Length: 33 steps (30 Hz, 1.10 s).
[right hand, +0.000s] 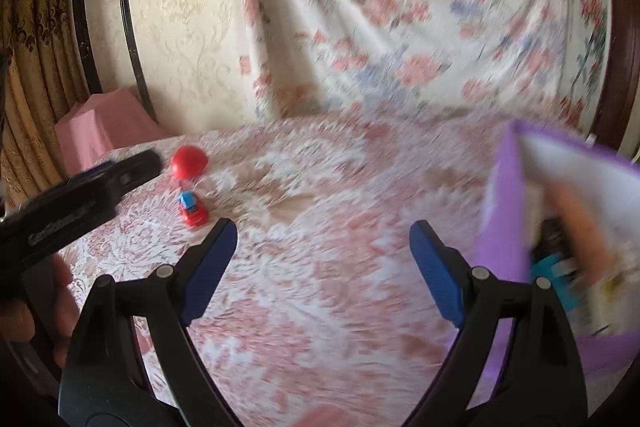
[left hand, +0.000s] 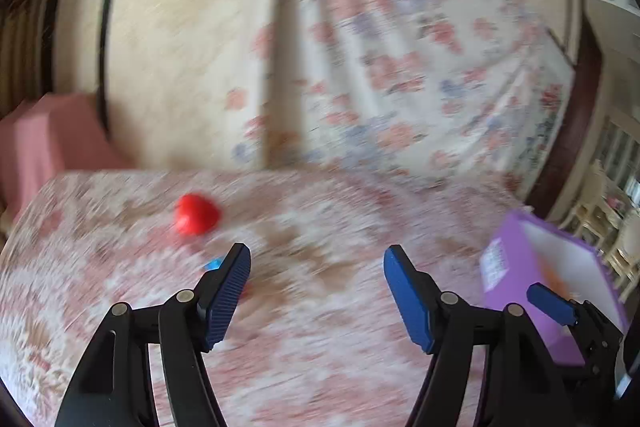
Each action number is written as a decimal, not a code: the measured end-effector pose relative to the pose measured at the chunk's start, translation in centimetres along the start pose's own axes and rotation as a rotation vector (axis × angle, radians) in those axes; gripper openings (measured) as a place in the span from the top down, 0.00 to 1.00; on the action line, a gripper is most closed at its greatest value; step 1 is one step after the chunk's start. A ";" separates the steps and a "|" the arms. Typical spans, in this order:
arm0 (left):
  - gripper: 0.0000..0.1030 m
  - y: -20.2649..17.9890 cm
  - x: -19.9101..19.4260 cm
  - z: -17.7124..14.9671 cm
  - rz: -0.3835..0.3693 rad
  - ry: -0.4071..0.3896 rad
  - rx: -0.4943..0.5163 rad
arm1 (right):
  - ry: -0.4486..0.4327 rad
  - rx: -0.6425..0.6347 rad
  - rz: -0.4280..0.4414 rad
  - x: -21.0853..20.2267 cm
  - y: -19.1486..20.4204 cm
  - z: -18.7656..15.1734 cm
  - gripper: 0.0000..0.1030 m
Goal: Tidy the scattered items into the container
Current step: 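Move both open grippers back over the red ball and toy car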
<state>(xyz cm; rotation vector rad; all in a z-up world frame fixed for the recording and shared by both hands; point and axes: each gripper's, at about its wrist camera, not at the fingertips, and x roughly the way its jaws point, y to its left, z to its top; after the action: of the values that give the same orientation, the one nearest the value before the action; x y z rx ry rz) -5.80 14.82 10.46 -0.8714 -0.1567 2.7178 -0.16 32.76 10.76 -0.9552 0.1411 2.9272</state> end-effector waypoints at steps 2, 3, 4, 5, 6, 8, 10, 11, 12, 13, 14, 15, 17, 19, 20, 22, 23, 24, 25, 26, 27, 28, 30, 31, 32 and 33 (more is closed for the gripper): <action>0.32 1.8 0.9 -1.3 0.027 0.037 -0.018 | 0.041 0.023 0.013 2.1 0.4 -1.3 0.14; 0.32 2.7 1.3 -2.0 0.040 0.056 -0.026 | 0.063 0.033 0.021 3.1 0.5 -1.9 0.14; 0.32 3.6 1.7 -2.6 0.053 0.075 -0.034 | 0.085 0.043 0.029 4.0 0.6 -2.6 0.14; 0.32 4.5 2.2 -3.3 0.065 0.095 -0.043 | 0.111 0.037 0.030 4.9 0.9 -3.0 0.14; 0.32 5.4 2.6 -4.0 0.078 0.114 -0.051 | 0.137 0.028 0.031 5.8 1.2 -3.5 0.14; 0.32 7.1 3.5 -5.3 0.103 0.152 -0.068 | 0.174 0.008 0.033 7.1 1.6 -4.2 0.14; 0.32 8.5 4.4 -6.3 0.121 0.184 -0.082 | 0.207 -0.024 0.028 8.0 2.4 -4.8 0.14; 0.32 8.8 4.7 -6.5 0.123 0.192 -0.084 | 0.219 -0.036 0.026 8.4 2.8 -5.0 0.14; 0.32 9.1 4.9 -6.6 0.126 0.196 -0.085 | 0.226 -0.040 0.028 8.7 3.0 -5.1 0.14; 0.32 9.4 5.2 -6.7 0.129 0.199 -0.085 | 0.233 -0.043 0.030 9.0 3.3 -5.2 0.14; 0.32 9.7 5.4 -6.8 0.132 0.202 -0.085 | 0.239 -0.046 0.032 9.3 3.6 -5.2 0.14; 0.32 10.0 5.6 -6.9 0.135 0.205 -0.085 | 0.245 -0.053 0.036 9.6 4.0 -5.2 0.14; 0.32 10.7 6.1 -7.1 0.136 0.217 -0.097 | 0.255 -0.068 0.045 10.2 4.8 -5.3 0.14; 0.32 11.3 6.5 -7.1 0.141 0.226 -0.097 | 0.260 -0.108 0.053 11.0 6.2 -5.3 0.14; 0.32 11.4 6.6 -7.0 0.146 0.227 -0.088 | 0.261 -0.119 0.055 11.2 6.8 -5.2 0.14; 0.32 11.7 6.9 -6.8 0.156 0.229 -0.070 | 0.267 -0.136 0.064 11.8 7.9 -5.2 0.14; 0.32 11.8 7.1 -6.6 0.161 0.230 -0.061 | 0.273 -0.142 0.072 12.2 8.4 -5.1 0.14; 0.32 12.1 7.2 -6.5 0.168 0.233 -0.058 | 0.280 -0.152 0.078 12.7 9.0 -5.1 0.14; 0.32 12.5 7.4 -6.3 0.176 0.236 -0.058 | 0.286 -0.164 0.079 13.1 9.6 -5.1 0.14; 0.32 12.8 7.6 -6.1 0.184 0.239 -0.057 | 0.284 -0.175 0.078 13.4 10.1 -5.0 0.14; 0.32 13.2 7.7 -6.0 0.192 0.242 -0.056 | 0.282 -0.187 0.078 13.7 10.7 -5.0 0.14; 0.32 13.5 7.9 -5.8 0.199 0.244 -0.053 | 0.280 -0.195 0.082 13.9 11.1 -4.9 0.14; 0.32 14.2 8.4 -5.4 0.211 0.248 -0.045 | 0.281 -0.214 0.090 14.5 12.1 -4.6 0.14; 0.32 14.5 8.7 -5.1 0.210 0.250 -0.043 | 0.282 -0.225 0.093 14.8 12.7 -4.4 0.14; 0.32 14.8 9.0 -4.8 0.207 0.251 -0.041 | 0.282 -0.236 0.100 15.1 13.2 -4.2 0.14; 0.32 15.0 9.3 -4.6 0.210 0.253 -0.036 | 0.282 -0.246 0.111 15.5 13.8 -4.0 0.14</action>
<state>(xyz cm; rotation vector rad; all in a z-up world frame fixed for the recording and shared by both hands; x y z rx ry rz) -13.81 3.33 -1.24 -1.2983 -0.0642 2.7673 -11.46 19.02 -0.65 -1.4390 -0.1634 2.9389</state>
